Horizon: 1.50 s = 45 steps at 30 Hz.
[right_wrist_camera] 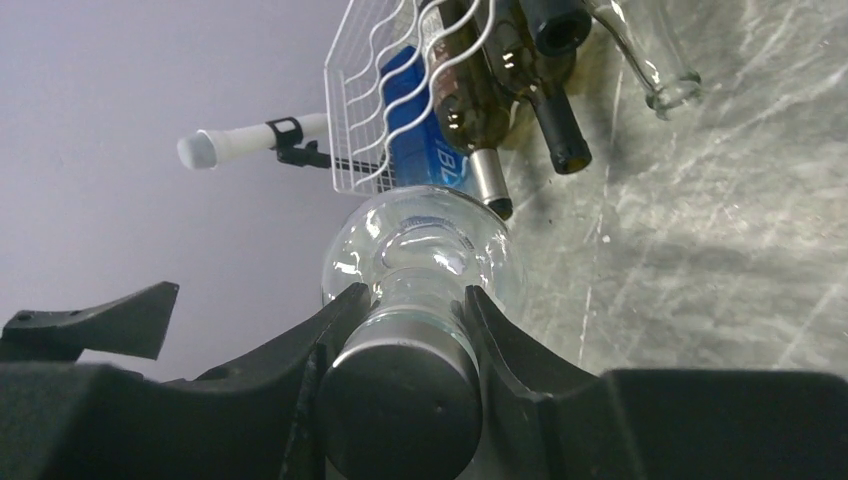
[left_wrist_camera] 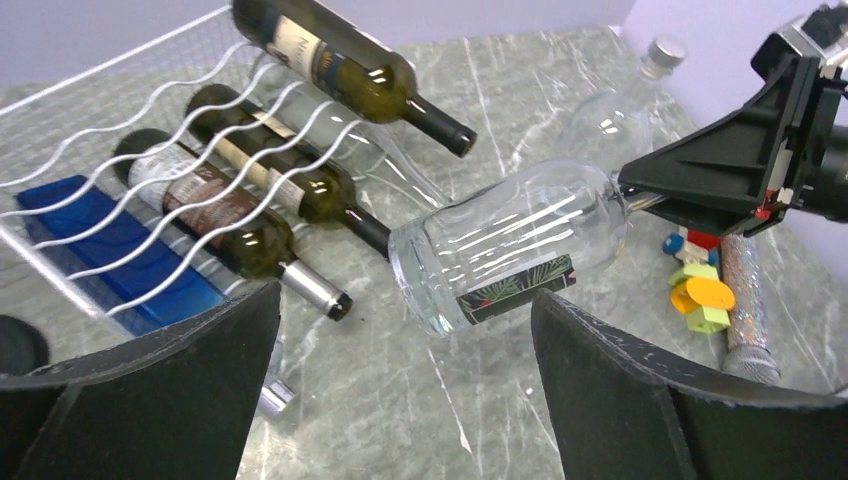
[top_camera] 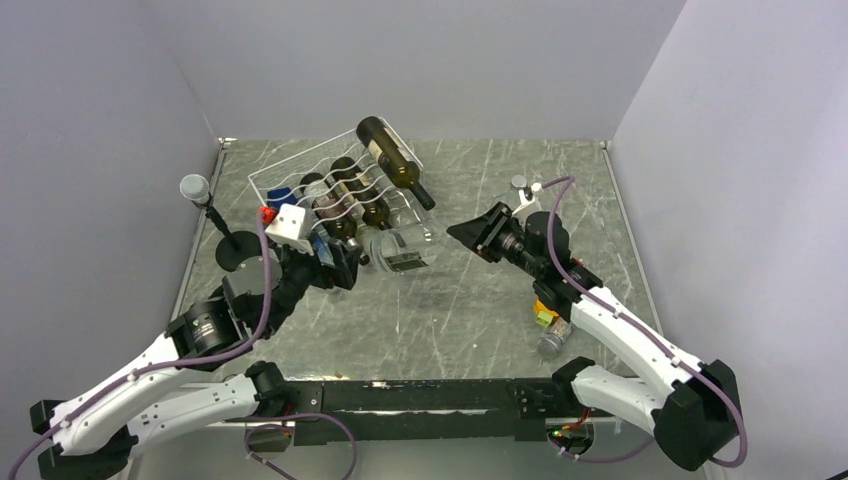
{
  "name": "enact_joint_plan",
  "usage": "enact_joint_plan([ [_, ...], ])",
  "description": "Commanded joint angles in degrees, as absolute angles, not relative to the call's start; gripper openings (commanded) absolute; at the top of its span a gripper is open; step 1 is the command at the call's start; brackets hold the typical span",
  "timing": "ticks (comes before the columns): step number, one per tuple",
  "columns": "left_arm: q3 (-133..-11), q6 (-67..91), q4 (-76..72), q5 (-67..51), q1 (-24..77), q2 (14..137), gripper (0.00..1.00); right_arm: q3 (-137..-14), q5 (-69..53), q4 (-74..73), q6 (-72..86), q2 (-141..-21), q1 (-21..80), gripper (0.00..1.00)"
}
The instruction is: Put the wine bottle on the wine rack
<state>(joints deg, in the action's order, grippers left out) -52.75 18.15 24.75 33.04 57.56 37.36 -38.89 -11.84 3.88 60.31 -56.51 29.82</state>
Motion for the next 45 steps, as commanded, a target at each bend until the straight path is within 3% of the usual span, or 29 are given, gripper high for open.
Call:
enact_joint_plan([
  [1, -56.0, 16.3, 22.8, 40.1, 57.4, 35.5, 0.99, -42.7, -11.2, 29.9, 68.7, -57.5, 30.8, 0.0],
  [15, -49.6, 14.7, 17.5, 52.8, 57.4, 29.0, 0.99, -51.1, 2.3, 48.5, 66.9, -74.0, 35.5, 0.0],
  [24, -46.4, 16.6, 16.5, 49.8, 57.4, 27.9, 0.99, -60.7, 5.4, 49.9, 68.7, -83.2, 37.0, 0.0],
  [45, -41.9, 17.8, 13.6, 59.6, 57.4, 21.5, 0.99, -80.7, 16.0, 58.7, 68.3, -105.0, 39.5, 0.0],
])
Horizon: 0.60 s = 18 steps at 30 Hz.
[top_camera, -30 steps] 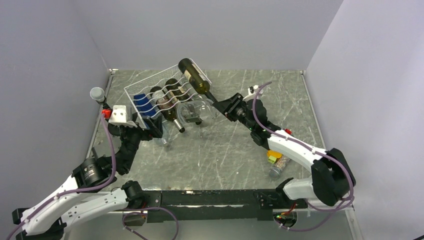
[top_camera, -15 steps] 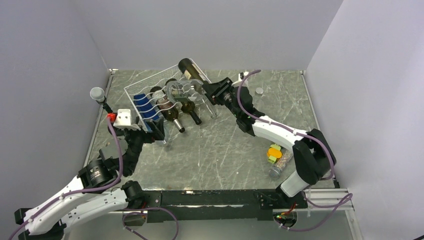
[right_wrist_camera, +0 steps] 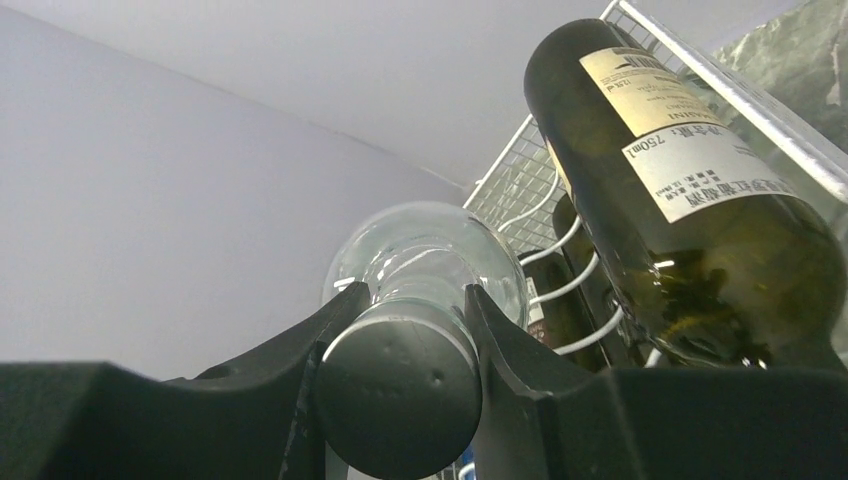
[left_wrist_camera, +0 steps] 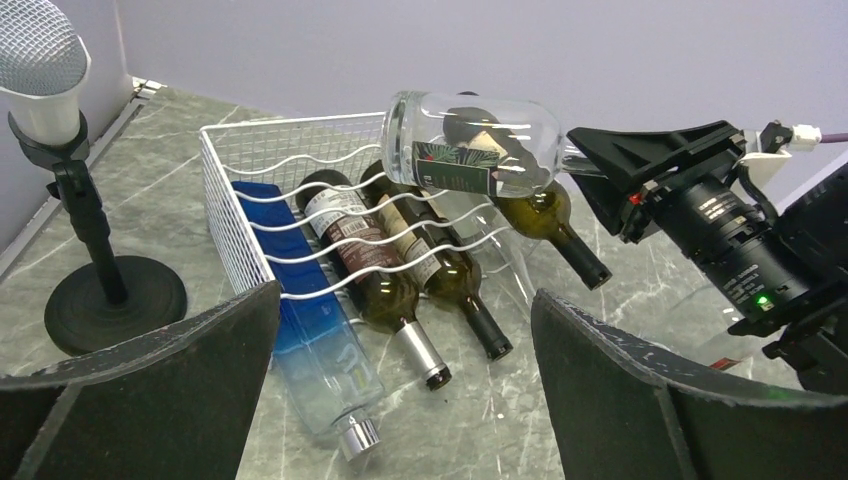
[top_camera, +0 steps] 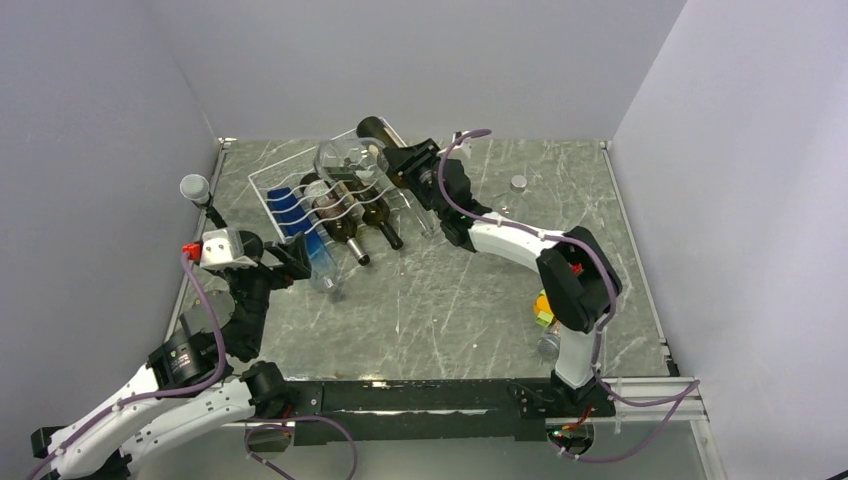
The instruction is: Put the wine bottle on the wine rack
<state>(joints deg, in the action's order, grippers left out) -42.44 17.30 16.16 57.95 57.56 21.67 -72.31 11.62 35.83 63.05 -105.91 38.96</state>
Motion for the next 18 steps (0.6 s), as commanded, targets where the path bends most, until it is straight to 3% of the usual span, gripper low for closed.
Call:
enact_joint_plan([
  [1, -41.9, 17.8, 13.7, 59.8, 57.4, 21.6, 0.99, -81.6, 16.7, 58.3, 68.1, -105.6, 39.7, 0.0],
  [18, -42.0, 16.6, 12.8, 59.8, 57.4, 23.3, 0.99, -91.8, 21.6, 56.6, 59.7, -112.5, 39.5, 0.0],
])
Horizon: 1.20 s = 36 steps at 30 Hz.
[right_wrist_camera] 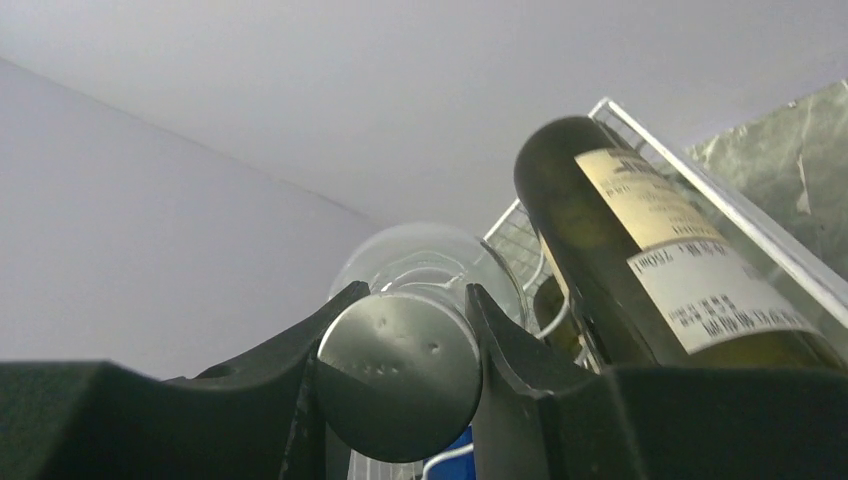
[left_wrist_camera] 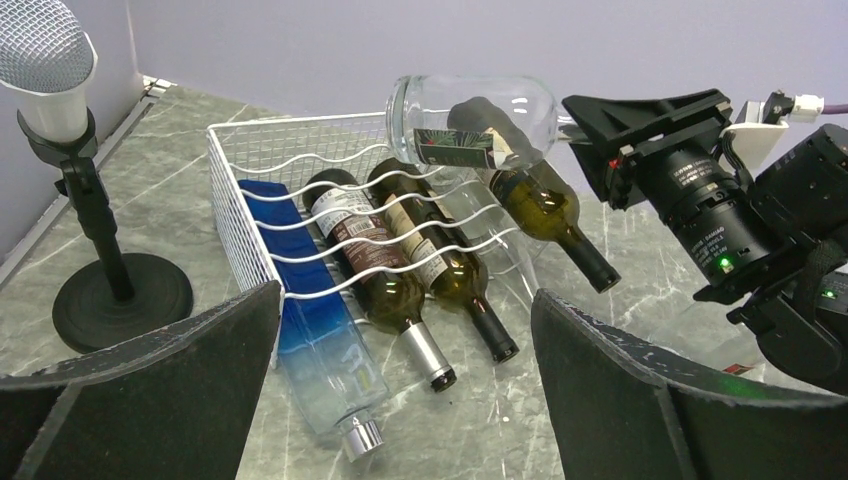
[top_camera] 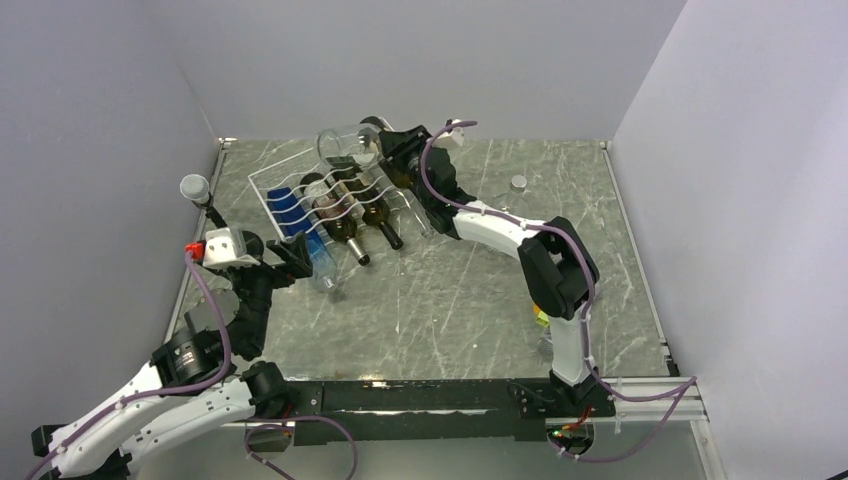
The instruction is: Put the wine bottle on the wine rack
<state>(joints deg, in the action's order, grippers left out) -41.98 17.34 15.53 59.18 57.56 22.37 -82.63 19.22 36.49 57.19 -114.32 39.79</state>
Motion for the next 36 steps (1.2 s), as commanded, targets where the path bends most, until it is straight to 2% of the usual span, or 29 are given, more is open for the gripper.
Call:
enact_joint_plan([
  [1, -42.1, 16.7, 13.1, 59.9, 57.4, 23.6, 0.99, -92.6, 21.4, 56.4, 58.6, -113.1, 39.5, 0.0],
  [13, -41.8, 16.9, 13.4, 59.8, 57.4, 24.9, 0.99, -91.1, 19.6, 53.2, 52.3, -115.4, 39.6, 0.0],
  [25, -41.6, 17.1, 13.4, 59.3, 57.4, 24.9, 0.99, -79.0, 15.6, 50.6, 45.6, -109.6, 41.7, 0.0],
  [36, -41.6, 17.7, 14.2, 59.1, 57.4, 25.6, 0.99, -79.7, 12.2, 38.1, 38.0, -108.2, 45.9, 0.0],
])
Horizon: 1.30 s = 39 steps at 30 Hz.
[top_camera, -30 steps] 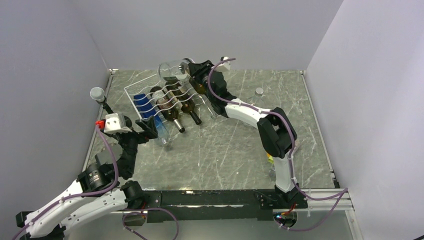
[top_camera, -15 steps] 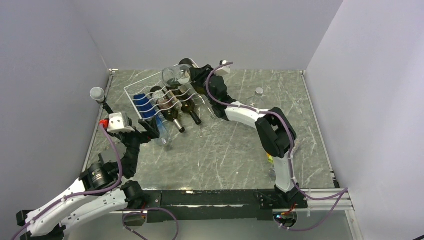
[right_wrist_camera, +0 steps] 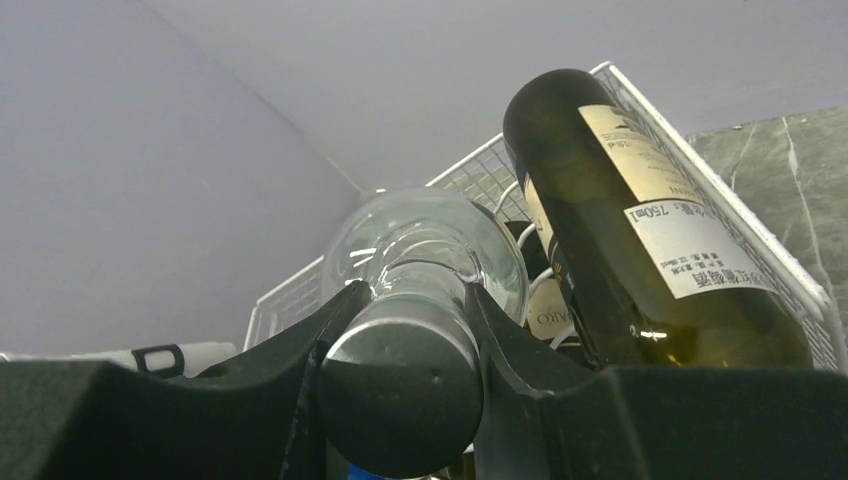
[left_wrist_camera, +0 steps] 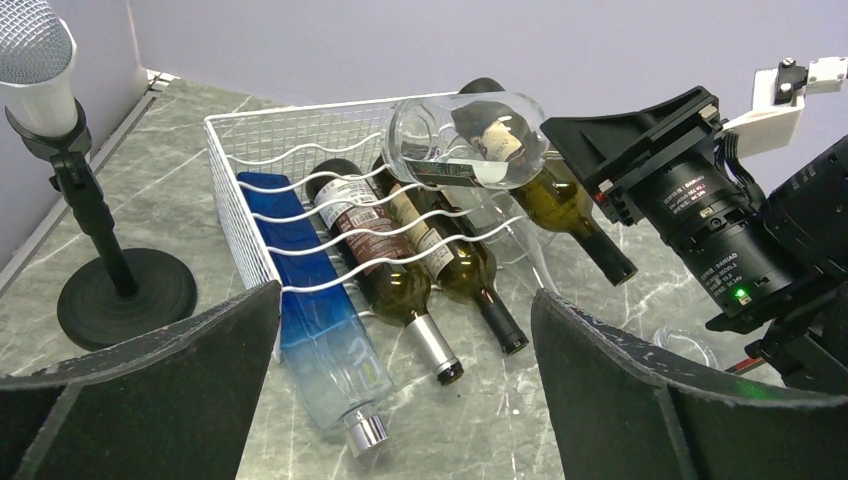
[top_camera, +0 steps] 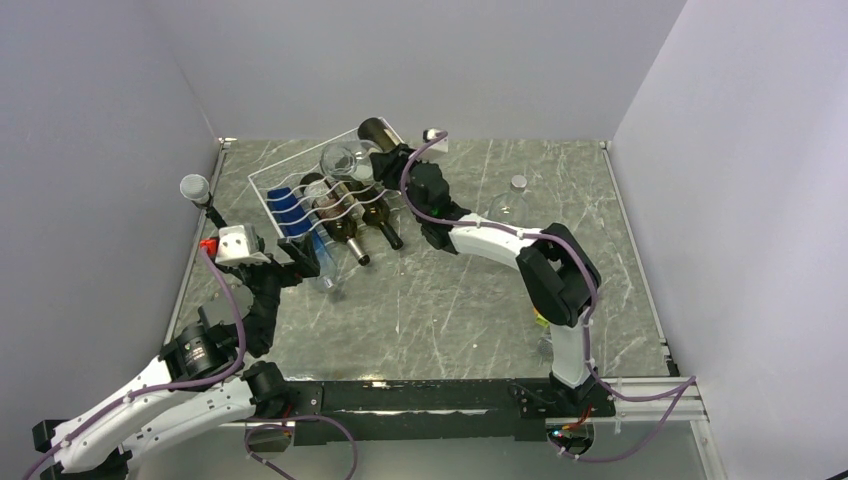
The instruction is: Put the wine bottle on the wine rack
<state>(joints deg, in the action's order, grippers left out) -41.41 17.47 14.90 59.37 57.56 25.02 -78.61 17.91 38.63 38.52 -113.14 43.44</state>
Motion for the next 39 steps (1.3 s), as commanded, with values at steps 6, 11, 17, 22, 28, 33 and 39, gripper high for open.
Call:
enact_joint_plan([
  [6, -41.8, 17.9, 14.3, 58.9, 57.4, 26.2, 0.99, -80.6, 11.2, 28.2, 37.4, -107.0, 47.3, 0.0],
  [11, -41.6, 18.3, 14.9, 59.2, 57.4, 25.8, 0.99, -78.9, 6.3, 19.7, 41.0, -105.8, 47.5, 0.0],
  [17, -41.2, 17.7, 13.9, 59.1, 57.4, 25.2, 0.99, -74.5, 2.1, 18.4, 45.7, -106.1, 47.6, 0.0],
  [22, -41.5, 18.4, 15.0, 58.9, 57.4, 25.8, 0.99, -74.1, -1.2, 18.8, 47.6, -109.0, 47.6, 0.0],
  [28, -41.0, 17.9, 13.9, 58.6, 57.4, 26.0, 0.99, -69.6, -2.6, 21.7, 49.4, -109.1, 47.5, 0.0],
  [33, -41.0, 17.8, 13.8, 58.6, 57.4, 26.8, 0.99, -69.2, -3.5, 22.3, 49.5, -109.7, 46.5, 0.0],
  [39, -40.9, 18.1, 14.2, 58.6, 57.4, 27.0, 0.99, -71.8, -5.0, 20.7, 47.1, -110.7, 44.5, 0.0],
])
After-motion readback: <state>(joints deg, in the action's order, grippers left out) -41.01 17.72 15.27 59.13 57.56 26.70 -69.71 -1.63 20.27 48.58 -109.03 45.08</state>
